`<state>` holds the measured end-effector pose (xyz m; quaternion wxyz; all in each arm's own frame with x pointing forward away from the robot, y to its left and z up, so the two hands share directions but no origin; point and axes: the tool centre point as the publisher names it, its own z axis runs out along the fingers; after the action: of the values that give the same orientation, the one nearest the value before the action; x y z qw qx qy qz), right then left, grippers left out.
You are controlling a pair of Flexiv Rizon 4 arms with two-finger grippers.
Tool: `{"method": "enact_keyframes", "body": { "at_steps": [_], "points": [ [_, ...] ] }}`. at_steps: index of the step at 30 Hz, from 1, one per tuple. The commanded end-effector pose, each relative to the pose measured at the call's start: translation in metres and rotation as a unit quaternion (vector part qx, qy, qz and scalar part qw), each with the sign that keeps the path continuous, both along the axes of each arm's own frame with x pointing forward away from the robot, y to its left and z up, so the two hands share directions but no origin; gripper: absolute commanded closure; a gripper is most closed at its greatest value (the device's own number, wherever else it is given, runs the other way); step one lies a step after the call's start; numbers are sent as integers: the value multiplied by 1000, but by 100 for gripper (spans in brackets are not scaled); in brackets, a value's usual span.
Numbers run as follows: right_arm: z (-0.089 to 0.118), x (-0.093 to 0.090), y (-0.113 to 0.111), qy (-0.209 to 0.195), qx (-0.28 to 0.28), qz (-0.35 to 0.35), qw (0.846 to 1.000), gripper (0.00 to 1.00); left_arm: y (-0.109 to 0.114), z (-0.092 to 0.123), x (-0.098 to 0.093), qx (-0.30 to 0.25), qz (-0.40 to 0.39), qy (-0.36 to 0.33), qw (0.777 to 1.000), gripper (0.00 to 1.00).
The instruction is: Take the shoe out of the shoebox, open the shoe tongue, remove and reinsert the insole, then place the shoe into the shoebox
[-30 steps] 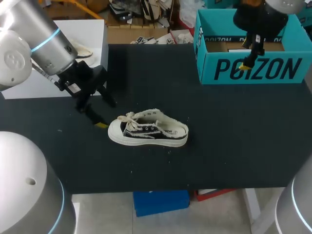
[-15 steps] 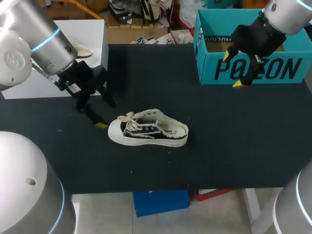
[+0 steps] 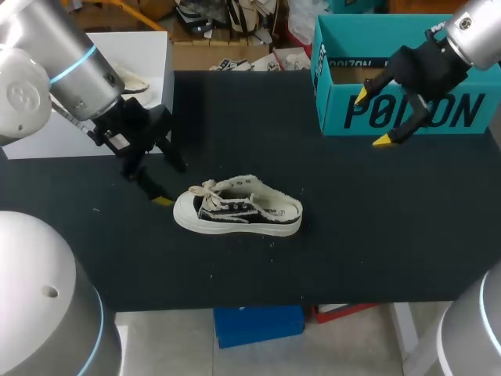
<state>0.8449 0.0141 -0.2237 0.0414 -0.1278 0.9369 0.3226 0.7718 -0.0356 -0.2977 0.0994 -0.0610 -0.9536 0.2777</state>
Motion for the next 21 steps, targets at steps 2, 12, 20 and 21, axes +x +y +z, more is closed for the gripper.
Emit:
{"method": "enact_keyframes", "body": {
  "at_steps": [2, 12, 20, 21],
  "points": [
    [-22, -14, 14, -9, 24, -26, 999, 0, 0, -2, 0, 0, 0, -1, 1000, 0],
    [-30, -27, 31, 5, -10, -62, 998, 0, 0, -2, 0, 0, 0, -1, 1000, 0],
    [-30, -27, 31, 5, -10, -62, 998, 0, 0, -2, 0, 0, 0, -1, 1000, 0],
    [-30, -27, 31, 5, -10, -62, 998, 0, 0, -2, 0, 0, 0, -1, 1000, 0]
  ]
}}
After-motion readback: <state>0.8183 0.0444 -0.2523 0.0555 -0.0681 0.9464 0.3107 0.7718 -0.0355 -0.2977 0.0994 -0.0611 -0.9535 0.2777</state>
